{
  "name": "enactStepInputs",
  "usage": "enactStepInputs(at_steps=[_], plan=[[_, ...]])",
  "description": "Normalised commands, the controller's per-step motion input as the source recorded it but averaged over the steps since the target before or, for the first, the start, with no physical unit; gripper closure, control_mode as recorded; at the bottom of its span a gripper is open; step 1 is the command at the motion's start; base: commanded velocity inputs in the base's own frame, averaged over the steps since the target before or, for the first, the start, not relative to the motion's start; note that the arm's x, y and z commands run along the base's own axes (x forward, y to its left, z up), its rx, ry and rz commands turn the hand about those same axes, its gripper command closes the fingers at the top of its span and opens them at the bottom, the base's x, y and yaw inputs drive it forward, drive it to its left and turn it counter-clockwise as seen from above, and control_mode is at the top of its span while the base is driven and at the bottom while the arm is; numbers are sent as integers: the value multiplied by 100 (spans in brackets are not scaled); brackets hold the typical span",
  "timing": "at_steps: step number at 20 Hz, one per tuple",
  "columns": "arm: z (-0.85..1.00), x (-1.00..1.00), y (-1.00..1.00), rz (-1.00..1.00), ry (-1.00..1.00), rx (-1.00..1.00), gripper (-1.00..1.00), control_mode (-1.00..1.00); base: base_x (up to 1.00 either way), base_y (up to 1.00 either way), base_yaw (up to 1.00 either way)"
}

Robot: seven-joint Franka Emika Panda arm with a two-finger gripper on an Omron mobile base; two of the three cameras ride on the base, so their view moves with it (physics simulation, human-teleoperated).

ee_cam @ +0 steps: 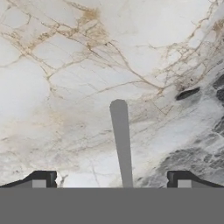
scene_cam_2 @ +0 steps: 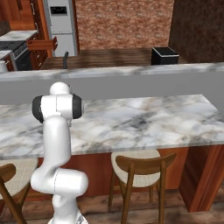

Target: Organize the utensils by type. Pick up the wooden spoons from the counter and place them in the open cabinet. Then pick up the metallic utensils from the counter and place them in the open drawer.

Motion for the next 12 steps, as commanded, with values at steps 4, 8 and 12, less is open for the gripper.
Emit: enactStepInputs(at_steps=[4, 8, 12], plan=[[-10, 11, 25, 0, -1, -1, -100, -100, 0, 0, 0], [-11, 6, 22, 0, -2, -1, -100, -100, 0, 0, 0], [-17, 12, 10, 0, 0, -1, -100, -100, 0, 0, 0]])
